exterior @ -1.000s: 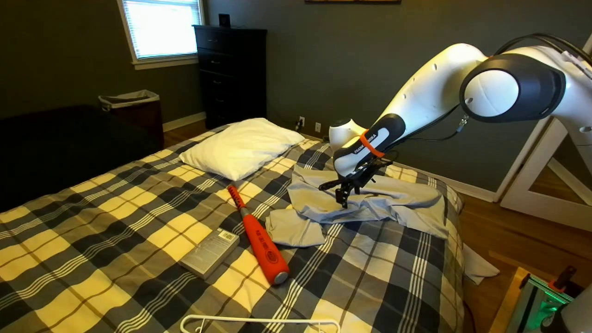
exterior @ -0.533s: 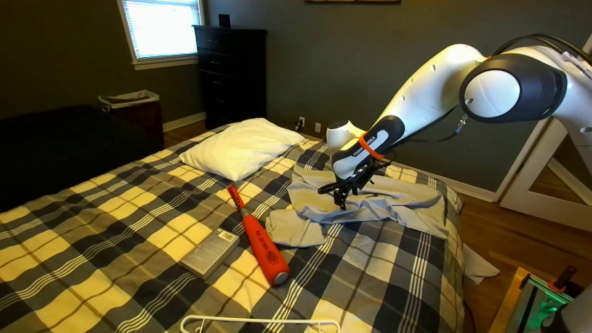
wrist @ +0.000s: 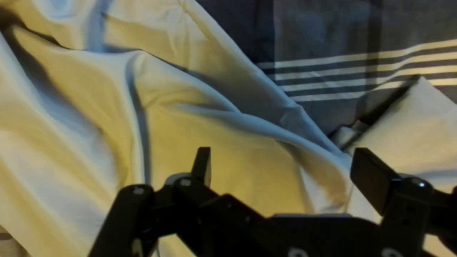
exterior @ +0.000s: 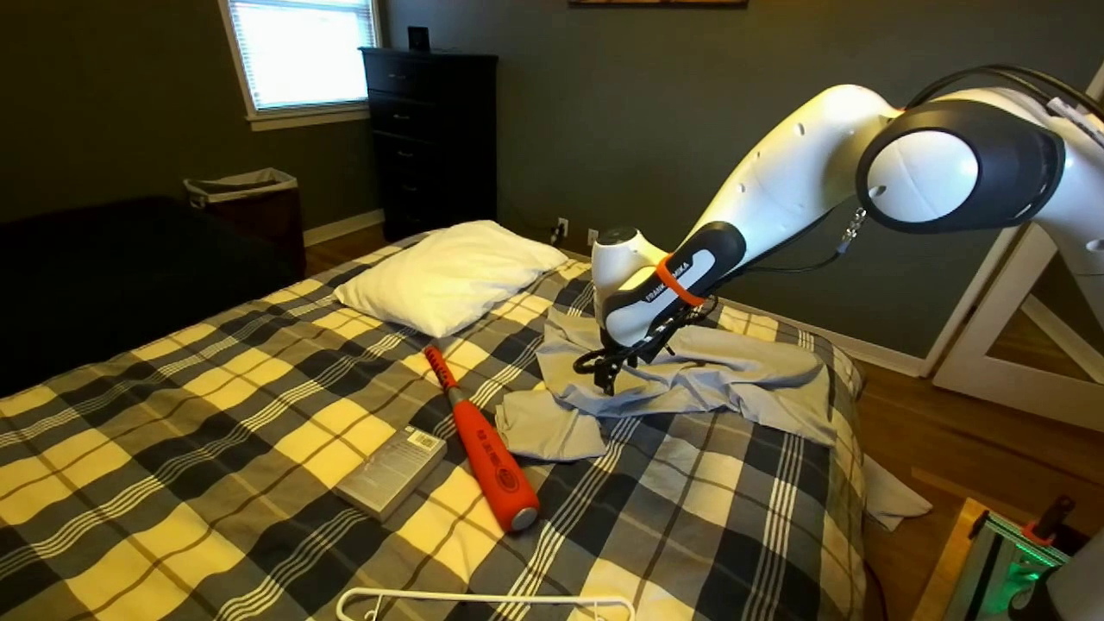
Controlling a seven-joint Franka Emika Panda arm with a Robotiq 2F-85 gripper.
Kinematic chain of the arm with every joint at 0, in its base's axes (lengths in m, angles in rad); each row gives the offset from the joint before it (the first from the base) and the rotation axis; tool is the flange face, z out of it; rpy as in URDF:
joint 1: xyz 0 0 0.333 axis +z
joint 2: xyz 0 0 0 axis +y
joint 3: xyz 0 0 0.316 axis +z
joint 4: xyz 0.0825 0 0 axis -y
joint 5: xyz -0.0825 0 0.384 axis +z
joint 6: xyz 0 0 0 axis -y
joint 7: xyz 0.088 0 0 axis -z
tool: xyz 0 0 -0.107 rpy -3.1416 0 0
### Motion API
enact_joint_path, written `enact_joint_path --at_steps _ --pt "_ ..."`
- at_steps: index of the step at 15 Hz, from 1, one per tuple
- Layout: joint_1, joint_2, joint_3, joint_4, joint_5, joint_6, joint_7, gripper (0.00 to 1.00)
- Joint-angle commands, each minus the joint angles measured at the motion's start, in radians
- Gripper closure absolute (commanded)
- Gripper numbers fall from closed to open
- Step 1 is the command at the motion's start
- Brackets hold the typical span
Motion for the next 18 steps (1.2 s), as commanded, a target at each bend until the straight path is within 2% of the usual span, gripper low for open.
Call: enact_joint_path --at_steps 1,3,8,9,13,18 --pt "0.023 -0.002 0.029 -0.022 0.005 0.061 0.001 0.00" --pt "0.071 0.026 -0.006 0.003 -0.032 0.107 0.049 0.00" --pt "0.140 0.100 -0.068 0.057 -0.074 0.175 0.077 0.00" --pt "0.157 0.118 -0.089 0.068 -0.088 0.190 0.089 0.19" --pt "0.200 0.175 -0.149 0.107 -0.118 0.235 0.109 0.51" --pt "0.218 0.190 -0.152 0.114 -0.112 0.268 0.099 0.89"
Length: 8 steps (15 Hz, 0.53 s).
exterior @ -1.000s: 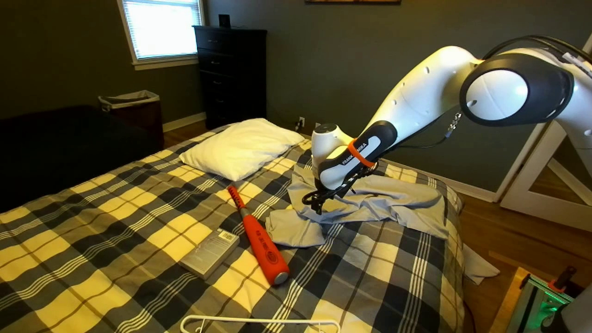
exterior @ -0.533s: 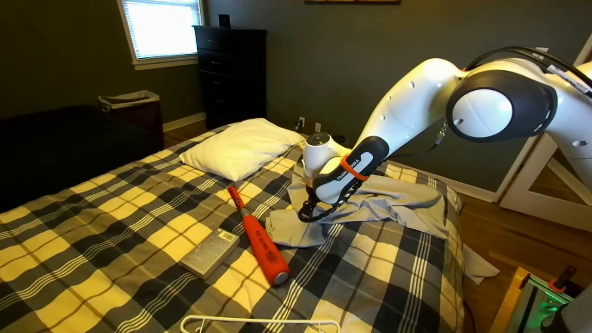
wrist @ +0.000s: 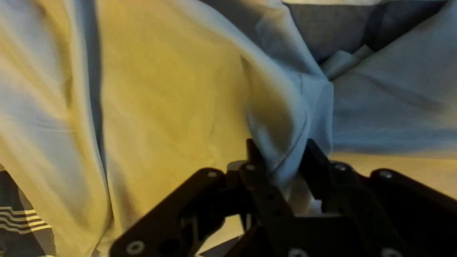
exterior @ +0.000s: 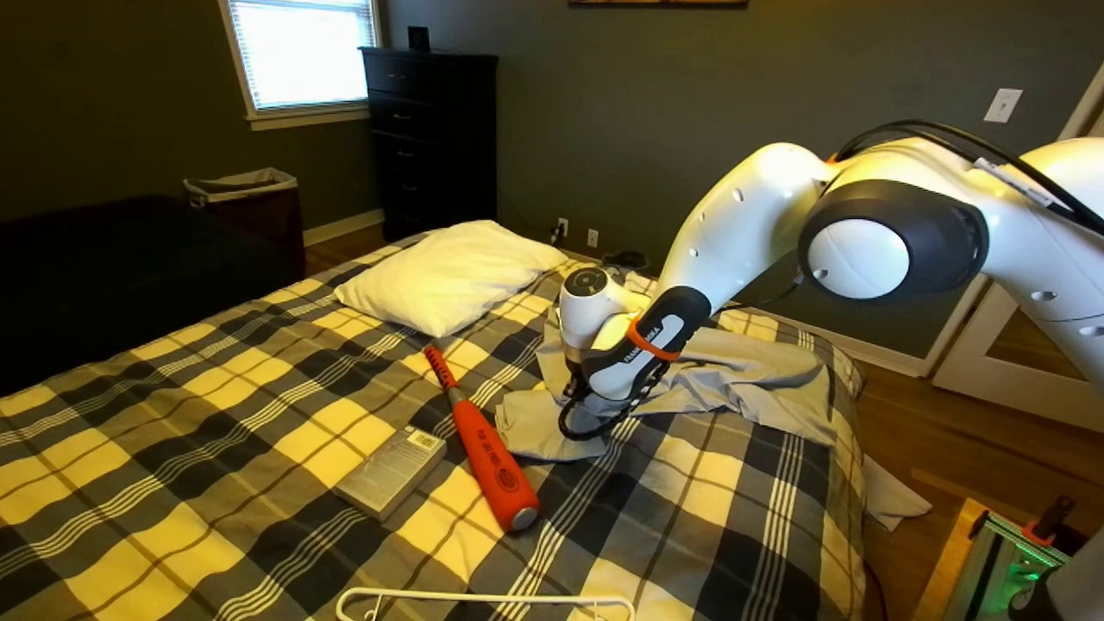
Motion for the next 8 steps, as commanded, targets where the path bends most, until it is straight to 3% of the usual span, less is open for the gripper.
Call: enact_joint_path --at_steps 1,6,8 --pt "0.021 0.015 -0.007 0.011 -0.015 0.040 0.021 0.96" --pt "0.014 -0.014 0.034 -0.011 0.012 0.068 0.011 1.00" --pt "0.043 -0.032 0.039 -0.018 -0.002 0.114 0.011 1.00"
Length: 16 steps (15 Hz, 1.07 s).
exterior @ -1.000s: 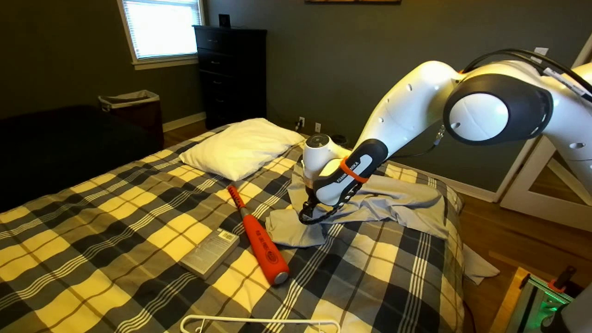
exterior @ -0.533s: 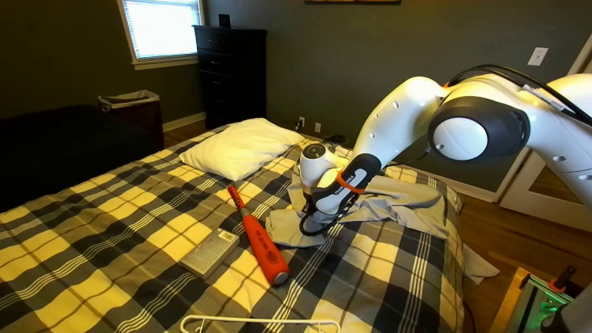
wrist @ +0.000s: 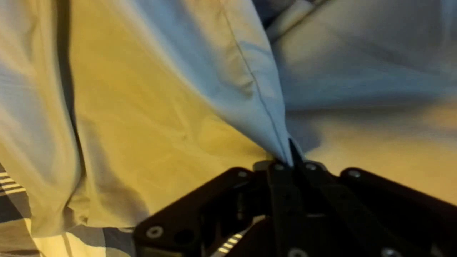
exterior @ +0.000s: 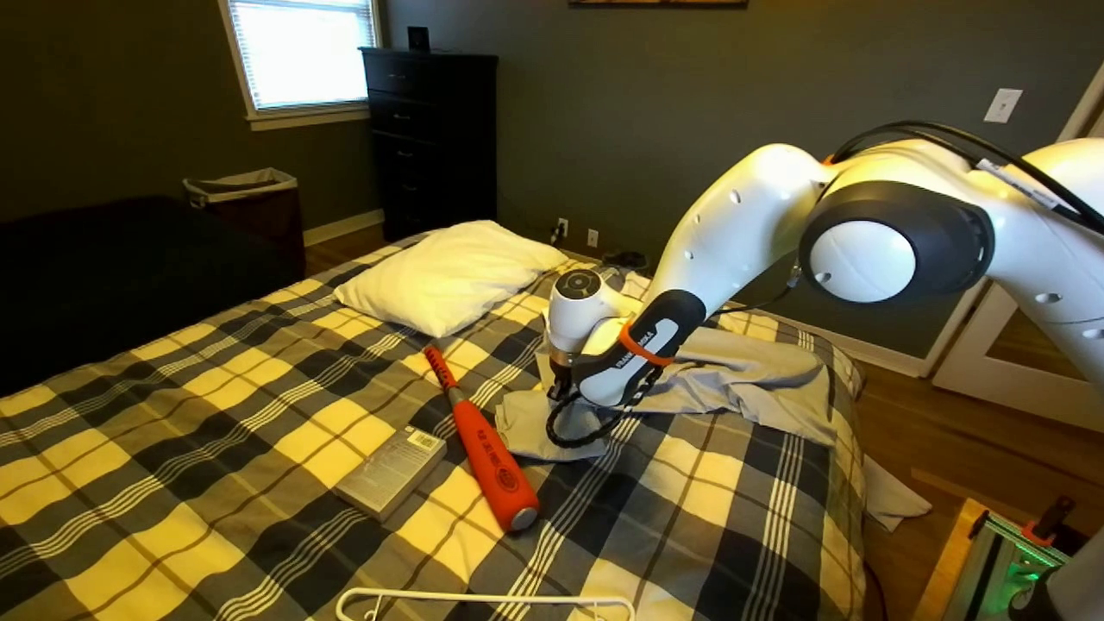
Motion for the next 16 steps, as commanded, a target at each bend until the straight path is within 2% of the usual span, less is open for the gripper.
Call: enact_joint_path --at_steps 1,3,7,11,12,14,16 --pt "0.043 -0.035 0.015 -0.026 -0.014 0.079 0.001 1.00" --pt "0.105 -0.044 0.003 -0.023 -0.047 0.118 -0.015 1.00" --pt "0.169 -0.051 0.041 0.008 -0.071 0.134 -0.084 1.00" --pt "0.188 -0.035 0.065 0.061 -0.061 0.091 -0.118 1.00" --pt "0.181 -0.035 0.072 0.065 -0.055 0.073 -0.128 0.74" --pt "0.182 -0.042 0.054 0.057 -0.057 0.053 -0.115 0.68" --pt "0.163 -0.081 0.042 0.006 -0.058 0.021 -0.112 0.53"
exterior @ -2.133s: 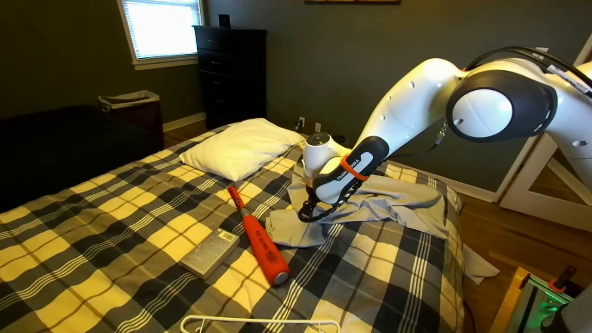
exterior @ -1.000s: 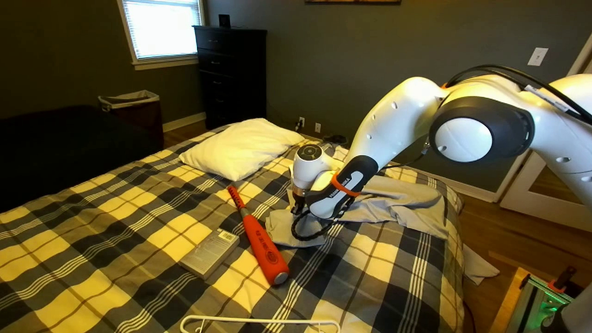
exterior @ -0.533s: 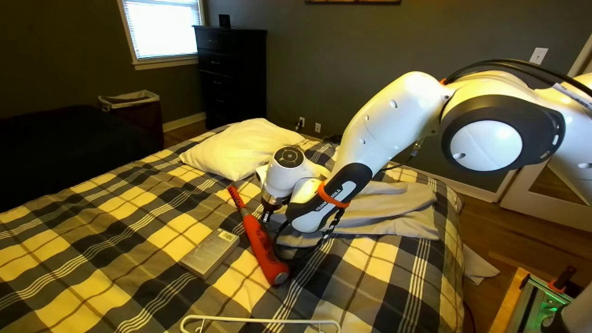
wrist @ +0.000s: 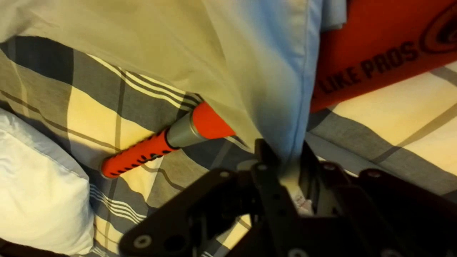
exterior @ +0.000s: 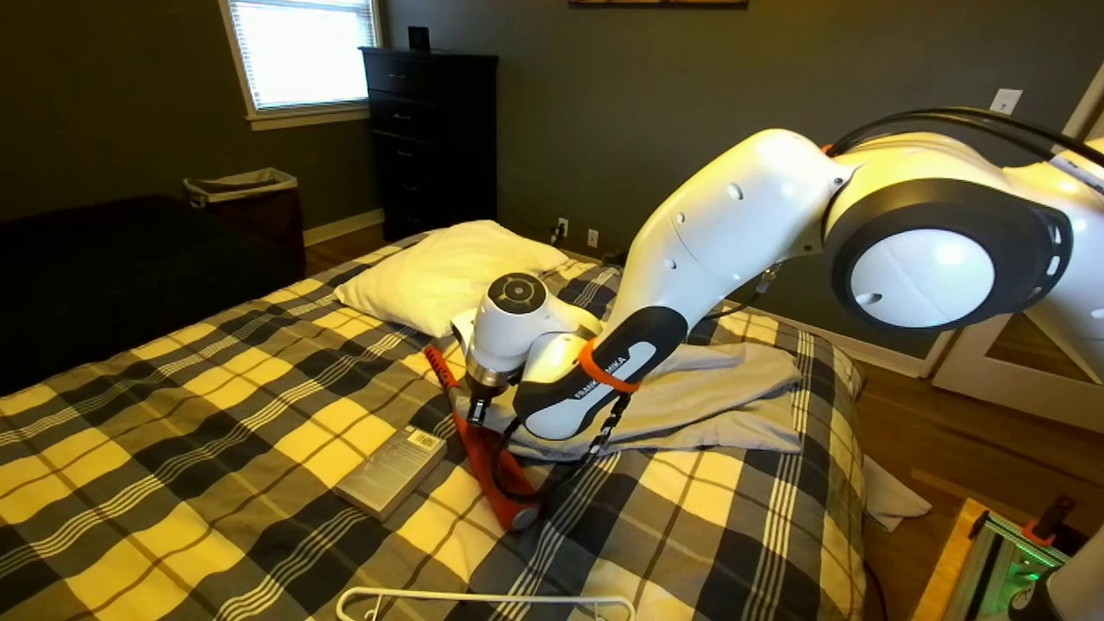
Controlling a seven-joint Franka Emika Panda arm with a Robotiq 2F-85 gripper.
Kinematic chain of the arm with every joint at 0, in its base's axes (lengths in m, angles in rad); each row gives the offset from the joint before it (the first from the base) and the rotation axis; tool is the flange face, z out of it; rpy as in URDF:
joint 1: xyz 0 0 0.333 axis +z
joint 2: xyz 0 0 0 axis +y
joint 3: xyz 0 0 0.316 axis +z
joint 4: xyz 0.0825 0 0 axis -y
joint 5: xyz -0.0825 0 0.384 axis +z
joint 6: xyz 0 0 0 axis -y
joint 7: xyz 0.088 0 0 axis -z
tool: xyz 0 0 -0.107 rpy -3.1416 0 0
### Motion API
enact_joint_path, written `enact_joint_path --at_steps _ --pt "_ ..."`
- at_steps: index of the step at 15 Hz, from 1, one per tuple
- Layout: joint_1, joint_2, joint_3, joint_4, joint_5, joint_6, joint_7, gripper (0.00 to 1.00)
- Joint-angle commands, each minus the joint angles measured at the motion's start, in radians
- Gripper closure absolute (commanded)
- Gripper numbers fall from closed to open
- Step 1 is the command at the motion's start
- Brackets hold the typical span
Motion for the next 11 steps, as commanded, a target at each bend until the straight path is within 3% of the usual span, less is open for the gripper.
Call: enact_joint_path --at_steps 1,3,7,9,10,11 --pt "-0.037 -0.053 -0.016 -0.068 -0.017 -0.050 0.000 0.44" --pt "-0.048 -0.123 -0.068 -0.166 -0.031 -0.022 0.035 0.28" --pt "-0.013 -0.242 -0.262 -0.343 -0.041 0.133 0.212 0.01" --pt "0.015 -0.292 -0.379 -0.426 -0.036 0.228 0.270 0.00" --pt "-0.030 -0.216 -0.293 -0.304 -0.005 0.162 0.184 0.03" --pt "-0.021 -0.240 -0.338 -0.344 0.002 0.198 0.194 0.00"
